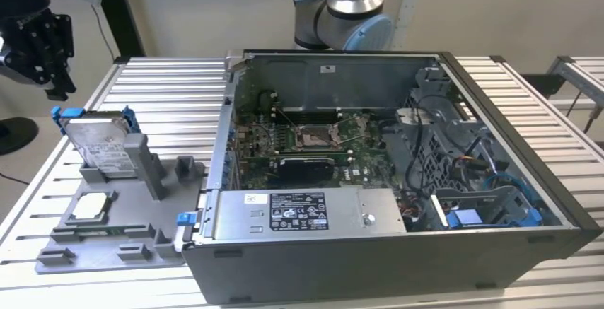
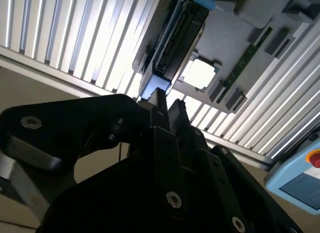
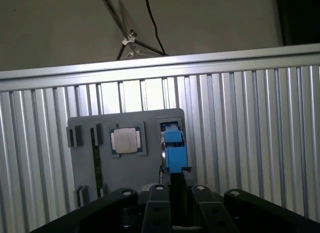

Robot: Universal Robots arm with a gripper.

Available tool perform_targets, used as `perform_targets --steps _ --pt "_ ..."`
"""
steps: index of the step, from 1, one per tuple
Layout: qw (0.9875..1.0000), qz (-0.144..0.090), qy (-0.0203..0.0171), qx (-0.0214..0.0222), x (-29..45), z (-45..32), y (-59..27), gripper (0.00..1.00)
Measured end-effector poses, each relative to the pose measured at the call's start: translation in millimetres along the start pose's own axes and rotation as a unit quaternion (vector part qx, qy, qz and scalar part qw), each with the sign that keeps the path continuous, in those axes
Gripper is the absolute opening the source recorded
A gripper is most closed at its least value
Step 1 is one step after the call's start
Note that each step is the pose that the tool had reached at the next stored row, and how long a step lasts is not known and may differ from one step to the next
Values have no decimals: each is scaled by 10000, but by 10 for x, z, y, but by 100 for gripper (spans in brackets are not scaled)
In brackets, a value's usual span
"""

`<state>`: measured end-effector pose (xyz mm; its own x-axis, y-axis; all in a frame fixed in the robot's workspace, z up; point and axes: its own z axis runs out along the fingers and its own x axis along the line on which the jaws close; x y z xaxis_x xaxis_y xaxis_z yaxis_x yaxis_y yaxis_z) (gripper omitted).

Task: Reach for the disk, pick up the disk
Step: 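Pick up the disk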

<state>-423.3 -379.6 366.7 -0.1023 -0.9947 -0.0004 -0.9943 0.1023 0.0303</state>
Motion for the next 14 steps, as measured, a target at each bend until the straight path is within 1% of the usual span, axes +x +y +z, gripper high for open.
perform_targets --steps 4,12,13,14 --pt "10000 -1 0 0 0 0 0 100" --pt "10000 0 12 2 -5 2 1 100" --pt "10000 -3 16 9 -8 8 3 100" --pt "10000 -12 18 25 -9 17 8 100"
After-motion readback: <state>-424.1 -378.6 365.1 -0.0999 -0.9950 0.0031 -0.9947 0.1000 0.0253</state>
